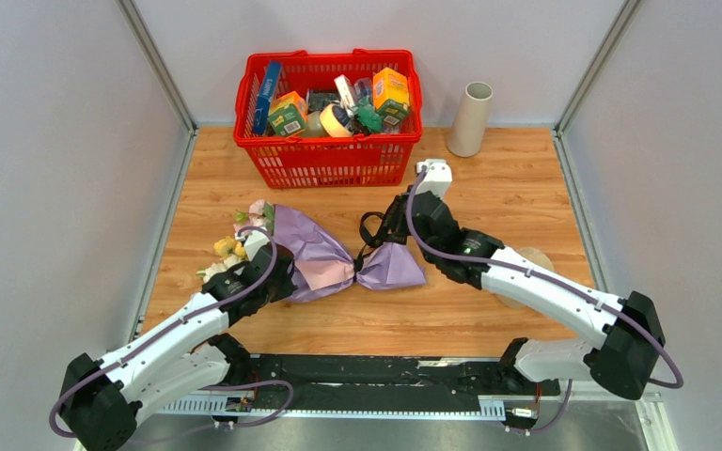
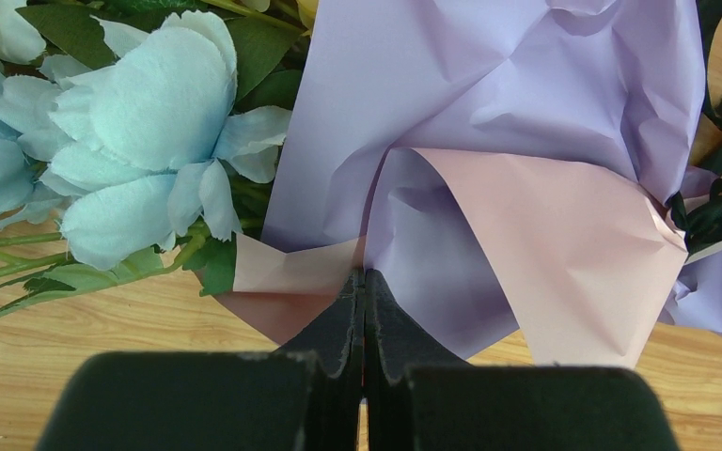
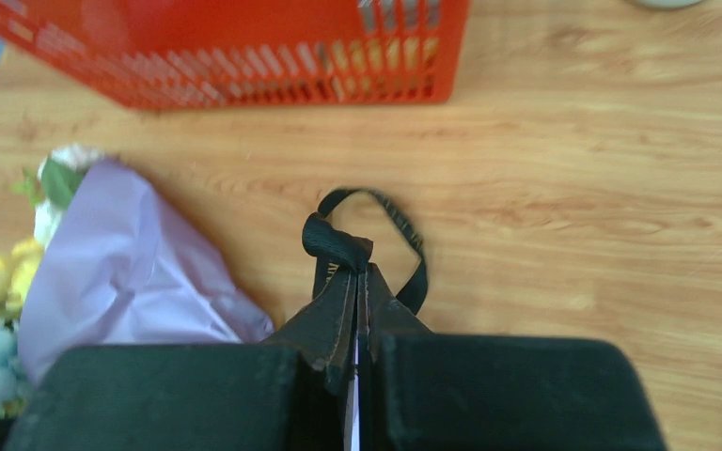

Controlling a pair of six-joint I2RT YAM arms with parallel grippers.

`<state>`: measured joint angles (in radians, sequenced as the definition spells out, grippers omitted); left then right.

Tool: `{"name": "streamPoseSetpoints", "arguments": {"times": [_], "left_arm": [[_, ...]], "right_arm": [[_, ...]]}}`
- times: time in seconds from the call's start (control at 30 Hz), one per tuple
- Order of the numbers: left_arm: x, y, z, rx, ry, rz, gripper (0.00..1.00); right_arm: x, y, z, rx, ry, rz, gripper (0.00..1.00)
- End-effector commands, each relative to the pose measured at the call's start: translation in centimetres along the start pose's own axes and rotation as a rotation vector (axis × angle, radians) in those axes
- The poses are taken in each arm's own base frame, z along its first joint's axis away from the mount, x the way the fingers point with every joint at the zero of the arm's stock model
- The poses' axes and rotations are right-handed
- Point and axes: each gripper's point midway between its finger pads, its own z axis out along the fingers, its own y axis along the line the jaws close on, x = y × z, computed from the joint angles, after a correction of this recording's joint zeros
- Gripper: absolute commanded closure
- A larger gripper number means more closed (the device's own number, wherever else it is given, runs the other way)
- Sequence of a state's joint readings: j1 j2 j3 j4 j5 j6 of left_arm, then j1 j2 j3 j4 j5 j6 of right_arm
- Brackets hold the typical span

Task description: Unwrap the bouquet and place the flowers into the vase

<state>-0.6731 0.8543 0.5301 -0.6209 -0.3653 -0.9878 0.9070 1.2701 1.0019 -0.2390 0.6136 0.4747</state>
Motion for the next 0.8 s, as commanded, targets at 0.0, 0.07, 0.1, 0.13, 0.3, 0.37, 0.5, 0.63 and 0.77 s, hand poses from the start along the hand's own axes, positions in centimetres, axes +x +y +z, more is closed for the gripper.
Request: {"name": "streamPoseSetpoints", "arguments": {"times": [0.0,0.07,0.1,0.13,0.3,0.37,0.5,0.63,0.77], "left_arm": [[-0.1,0.9,-0.2,-0.033,-0.015,-0.013,1.0],[-0.2,1.1,-0.2,-0.045,-0.021,-0.011,1.0],[-0.1,1.2,-0.1,-0.049,-0.02,-0.012,1.0],[0.0,1.2,-0.1,-0.048,-0.017,-0.014,1.0],[0.1,0.9,0.0,-0.043,-0.003,-0.019,1.0],[0.1,0.9,0.0,-0.043,-0.003,-0.02,1.0],[0.2,1.5,0.0,-0.069,-0.006,-0.021,1.0],[0.3,2.1,-0.1,-0.094,-0.01,-0.021,1.0],[0.5,1.6,0.0,-0.049,-0.011,-0.032,1.0]], "right_arm": [[-4.8,-2.5,0.0,0.079,-0.11,0.035,1.0],[-6.3,-3.9,0.3,0.116,-0.138,0.062,1.0],[-7.2,-4.9,0.4,0.15,-0.16,0.093,1.0],[-8.3,-6.0,0.2,0.188,-0.189,0.128,1.0],[-12.8,-9.5,-0.1,0.243,-0.279,0.255,1.0],[-13.7,-10.2,0.5,0.242,-0.289,0.267,1.0],[-13.0,-10.6,2.4,0.241,-0.246,0.251,1.0],[-11.5,-11.7,4.1,0.289,-0.209,0.235,1.0],[-10.7,-10.7,4.7,0.22,-0.16,0.23,1.0]]}}
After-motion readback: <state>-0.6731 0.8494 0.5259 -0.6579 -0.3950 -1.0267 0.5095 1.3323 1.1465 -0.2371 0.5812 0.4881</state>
